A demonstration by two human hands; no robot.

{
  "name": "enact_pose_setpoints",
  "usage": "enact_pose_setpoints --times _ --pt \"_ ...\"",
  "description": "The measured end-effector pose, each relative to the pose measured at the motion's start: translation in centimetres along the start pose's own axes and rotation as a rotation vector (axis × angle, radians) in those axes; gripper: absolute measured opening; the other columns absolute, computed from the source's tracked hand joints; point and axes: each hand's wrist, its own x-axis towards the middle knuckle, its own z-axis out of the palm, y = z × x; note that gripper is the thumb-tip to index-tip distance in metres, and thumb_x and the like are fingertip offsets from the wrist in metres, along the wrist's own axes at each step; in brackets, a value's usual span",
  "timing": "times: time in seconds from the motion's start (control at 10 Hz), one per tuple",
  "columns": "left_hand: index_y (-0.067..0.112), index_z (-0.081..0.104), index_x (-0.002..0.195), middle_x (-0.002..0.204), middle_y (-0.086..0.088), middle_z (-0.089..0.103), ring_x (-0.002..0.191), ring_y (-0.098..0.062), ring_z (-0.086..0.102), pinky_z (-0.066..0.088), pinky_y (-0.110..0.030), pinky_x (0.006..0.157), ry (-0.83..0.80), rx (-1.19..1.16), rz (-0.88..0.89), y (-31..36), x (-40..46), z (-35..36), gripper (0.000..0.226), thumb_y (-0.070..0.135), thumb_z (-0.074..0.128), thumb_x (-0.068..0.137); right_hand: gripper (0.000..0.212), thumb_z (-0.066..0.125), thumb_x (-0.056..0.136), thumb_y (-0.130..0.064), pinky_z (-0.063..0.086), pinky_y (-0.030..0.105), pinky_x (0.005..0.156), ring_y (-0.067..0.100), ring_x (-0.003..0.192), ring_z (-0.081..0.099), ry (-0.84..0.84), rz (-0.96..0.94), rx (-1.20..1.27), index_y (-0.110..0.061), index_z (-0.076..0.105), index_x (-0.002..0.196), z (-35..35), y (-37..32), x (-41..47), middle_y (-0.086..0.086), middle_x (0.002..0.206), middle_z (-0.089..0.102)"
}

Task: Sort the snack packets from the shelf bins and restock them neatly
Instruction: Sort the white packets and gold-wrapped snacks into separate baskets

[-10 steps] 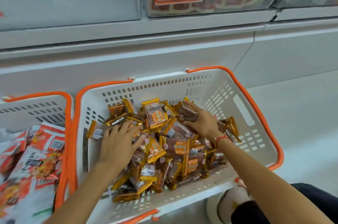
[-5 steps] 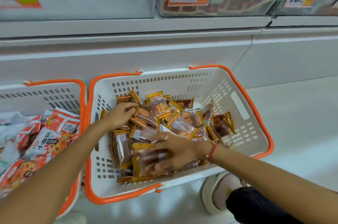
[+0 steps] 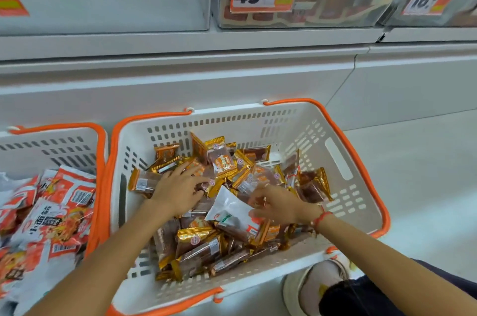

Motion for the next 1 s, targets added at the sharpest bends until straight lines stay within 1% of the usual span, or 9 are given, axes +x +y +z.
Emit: enact_pose_setpoints --times 0.1,0.2,0.3,0.4,0.5,0.6,0.7,0.9,1.0 --pt "0.038 0.048 0.137 0.154 0.01 0.033 0.143 -0.015 0.026 0.015 -0.044 0.117 0.188 -0.225 -0.074 1.7 -1.3 -1.3 0.054 0.062 0.022 0.097 0.011 0.059 0.092 -0.004 0.056 0.022 0.073 0.004 0.079 0.069 0.149 0.0 0.075 0.005 0.065 0.094 0.3 4.0 3.2 0.014 0.091 0.071" --pt "0.045 0.049 0.128 0.133 0.017 0.051 0.124 -0.007 0.047 0.038 -0.036 0.103 0.331 -0.84 -0.069 4.5 -2.7 -2.6 0.064 0.083 0.035 0.078 0.019 0.062 0.091 -0.008 0.058 0.024 0.074 0.019 0.084 0.071 0.294 0.035 0.305 0.006 0.065 0.102 -1.3 2.9 2.8 0.021 0.098 0.071" --pt "0.039 0.052 0.118 0.113 0.02 0.061 0.098 0.013 0.06 0.045 -0.007 0.076 0.224 -1.419 0.032 7.6 -2.5 -3.3 0.041 0.05 0.068 0.082 0.015 0.068 0.086 -0.01 0.058 0.031 0.081 0.024 0.086 0.071 0.354 -0.038 0.341 -0.002 0.07 0.098 -2.2 -0.1 3.4 0.017 0.096 0.073" --pt "0.025 0.059 0.112 0.098 0.014 0.069 0.081 0.009 0.066 0.048 -0.007 0.063 0.392 -1.464 -0.015 8.3 -1.3 -2.5 0.024 0.024 0.064 0.089 0.02 0.067 0.087 -0.007 0.057 0.027 0.084 0.02 0.093 0.071 0.148 -0.043 0.313 -0.006 0.07 0.107 -2.8 -1.6 3.6 0.015 0.105 0.072" --pt "0.034 0.061 0.094 0.076 0.021 0.069 0.075 0.005 0.068 0.052 -0.013 0.06 0.532 -1.353 -0.101 6.5 -1.0 -1.2 0.007 0.029 0.063 0.089 0.03 0.06 0.094 -0.013 0.052 0.025 0.09 0.02 0.111 0.063 0.033 0.099 0.033 -0.011 0.061 0.124 -4.3 0.5 4.6 0.008 0.12 0.066" --pt "0.04 0.061 0.089 0.081 0.016 0.07 0.076 0.002 0.068 0.056 -0.028 0.07 0.599 -1.197 -0.147 4.9 -1.0 -0.4 0.008 0.045 0.058 0.084 0.041 0.051 0.099 -0.03 0.05 0.032 0.092 0.024 0.113 0.059 0.195 0.311 -0.235 -0.008 0.049 0.133 -4.6 4.8 5.1 0.01 0.127 0.059" --pt "0.039 0.061 0.09 0.087 0.009 0.071 0.079 -0.007 0.068 0.058 -0.04 0.073 0.621 -1.136 -0.177 4.5 -1.0 -0.4 0.015 0.051 0.056 0.082 0.045 0.041 0.101 -0.039 0.044 0.033 0.096 0.025 0.112 0.058 0.139 0.41 -0.215 -0.013 0.038 0.138 -1.3 6.8 5.8 0.01 0.127 0.059" --pt "0.022 0.065 0.107 0.09 0.008 0.068 0.08 -0.008 0.063 0.043 -0.023 0.059 0.713 -0.926 -0.141 4.5 -1.2 -3.4 0.044 0.056 0.051 0.083 0.05 0.046 0.1 -0.035 0.044 0.038 0.095 0.02 0.103 0.057 -0.055 0.206 -0.162 -0.03 0.034 0.148 3.5 3.1 5.8 0.002 0.111 0.063" --pt "0.026 0.062 0.112 0.097 0.013 0.064 0.086 -0.003 0.059 0.039 -0.016 0.063 0.692 -0.89 -0.081 4.8 -0.2 -4.6 0.033 0.048 0.054 0.09 0.043 0.046 0.101 -0.031 0.025 0.037 0.117 0.019 0.137 0.036 -0.302 0.156 -0.141 -0.028 0.044 0.144 2.4 1.2 4.6 -0.002 0.15 0.04"
